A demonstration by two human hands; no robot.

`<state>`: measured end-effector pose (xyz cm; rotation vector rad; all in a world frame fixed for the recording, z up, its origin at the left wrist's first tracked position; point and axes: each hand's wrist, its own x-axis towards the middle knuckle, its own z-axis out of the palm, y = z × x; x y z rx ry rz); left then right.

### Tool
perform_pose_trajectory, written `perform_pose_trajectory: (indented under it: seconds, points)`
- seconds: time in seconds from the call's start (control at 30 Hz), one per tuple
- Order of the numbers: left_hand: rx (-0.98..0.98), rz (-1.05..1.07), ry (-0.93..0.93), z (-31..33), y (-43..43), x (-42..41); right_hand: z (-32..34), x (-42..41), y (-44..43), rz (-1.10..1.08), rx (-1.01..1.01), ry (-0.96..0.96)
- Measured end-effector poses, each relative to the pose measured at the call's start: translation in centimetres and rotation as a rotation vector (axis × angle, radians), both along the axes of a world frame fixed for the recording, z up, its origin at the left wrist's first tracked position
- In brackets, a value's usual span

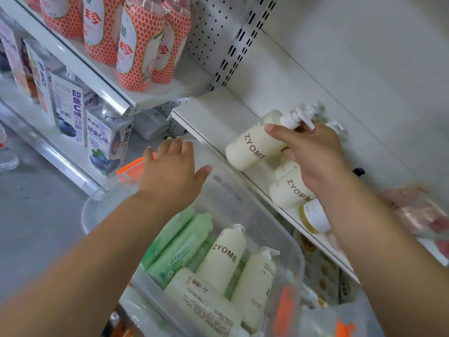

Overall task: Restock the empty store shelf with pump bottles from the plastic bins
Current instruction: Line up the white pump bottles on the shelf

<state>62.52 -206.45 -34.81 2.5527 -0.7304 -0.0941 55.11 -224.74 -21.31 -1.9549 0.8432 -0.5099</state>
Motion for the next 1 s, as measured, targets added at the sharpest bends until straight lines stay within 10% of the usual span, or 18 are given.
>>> perform_pose_trajectory:
  seconds: [0.47,1.0]
  points:
    - [0.007,0.013,0.023,-0.3,-1.0,-0.1,2.3,4.0,-5.6,0.226,-0.520,0.622]
    - [0.017,-0.011,-0.013,-0.9,-0.7,0.0,1.7,4.9,-9.5,0.344,-0.831,0.761]
